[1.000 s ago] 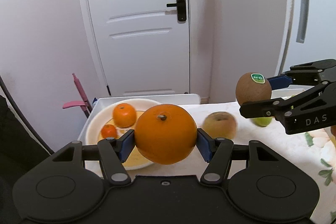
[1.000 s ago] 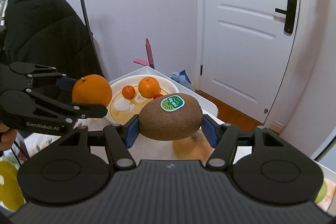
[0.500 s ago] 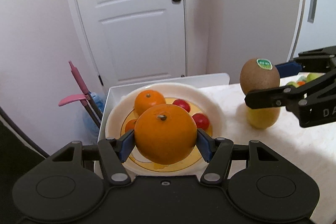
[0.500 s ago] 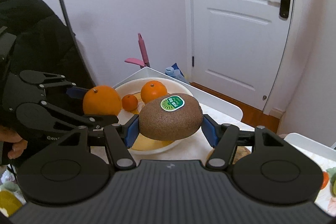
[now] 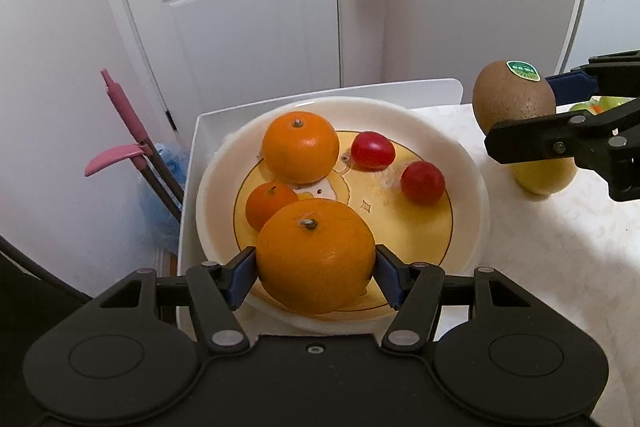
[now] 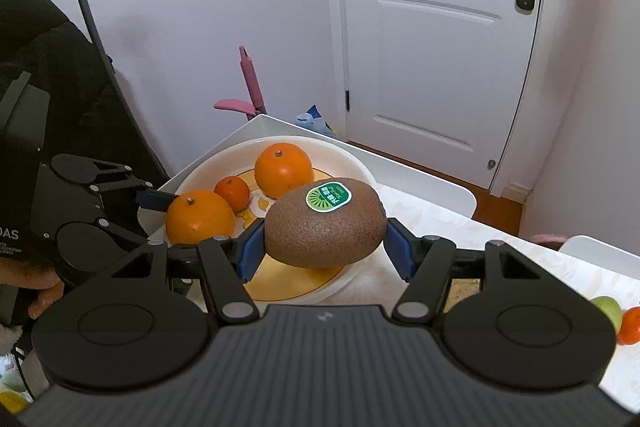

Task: Organize fruits
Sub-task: 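Open the left tool then the right tool to drop fruits onto the plate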

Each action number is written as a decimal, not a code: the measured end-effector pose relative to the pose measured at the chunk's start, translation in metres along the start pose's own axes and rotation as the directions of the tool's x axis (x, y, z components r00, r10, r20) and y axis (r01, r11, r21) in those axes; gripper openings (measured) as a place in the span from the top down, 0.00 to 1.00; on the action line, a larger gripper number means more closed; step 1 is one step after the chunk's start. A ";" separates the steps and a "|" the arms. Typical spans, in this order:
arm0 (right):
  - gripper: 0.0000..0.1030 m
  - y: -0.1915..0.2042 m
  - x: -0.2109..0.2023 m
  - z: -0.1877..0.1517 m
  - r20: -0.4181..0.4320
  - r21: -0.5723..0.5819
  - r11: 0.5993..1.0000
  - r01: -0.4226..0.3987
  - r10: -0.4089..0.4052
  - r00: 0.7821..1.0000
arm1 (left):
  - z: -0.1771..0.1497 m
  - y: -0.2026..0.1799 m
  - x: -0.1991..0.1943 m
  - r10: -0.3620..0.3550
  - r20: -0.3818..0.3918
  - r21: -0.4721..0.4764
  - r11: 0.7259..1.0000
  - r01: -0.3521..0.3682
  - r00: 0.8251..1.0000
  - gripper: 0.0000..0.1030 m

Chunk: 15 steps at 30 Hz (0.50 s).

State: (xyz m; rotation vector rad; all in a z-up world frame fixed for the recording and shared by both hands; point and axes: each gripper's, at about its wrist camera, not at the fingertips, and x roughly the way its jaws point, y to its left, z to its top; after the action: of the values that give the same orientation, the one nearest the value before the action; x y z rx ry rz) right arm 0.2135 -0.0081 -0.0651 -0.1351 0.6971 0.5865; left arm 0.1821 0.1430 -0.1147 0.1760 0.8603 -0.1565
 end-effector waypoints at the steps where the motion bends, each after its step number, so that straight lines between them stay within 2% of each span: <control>1: 0.25 0.000 0.001 0.000 -0.001 0.002 1.000 0.003 -0.003 1.000 | 0.000 0.000 0.002 -0.007 -0.003 0.000 1.000 0.007 1.000 0.36; 5: 0.25 0.001 0.001 0.002 -0.003 0.002 1.000 0.012 -0.012 1.000 | 0.000 0.004 0.005 -0.024 -0.005 -0.008 1.000 0.024 1.000 0.34; 7: 0.25 0.001 0.001 0.004 -0.002 0.000 1.000 0.015 -0.015 1.000 | -0.001 0.004 0.000 -0.012 0.023 -0.003 1.000 0.012 1.000 0.21; 8: 0.25 0.001 0.000 0.005 -0.001 -0.002 1.000 0.016 -0.016 1.000 | -0.001 0.005 -0.004 -0.010 0.043 -0.010 1.000 0.010 0.999 0.07; 9: 0.25 0.003 0.000 0.004 0.001 -0.005 1.000 0.018 -0.018 1.000 | 0.000 0.006 -0.010 -0.014 0.064 -0.022 1.000 0.015 0.998 0.03; 15: 0.25 0.004 -0.003 0.007 -0.004 -0.034 0.999 0.016 -0.016 1.000 | -0.002 0.018 -0.030 -0.006 0.091 -0.097 0.995 0.015 0.996 0.03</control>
State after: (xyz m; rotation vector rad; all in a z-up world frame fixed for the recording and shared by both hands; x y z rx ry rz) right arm 0.2133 -0.0041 -0.0579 -0.1734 0.6901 0.5828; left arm 0.1650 0.1634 -0.0918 0.0728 0.7770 -0.1307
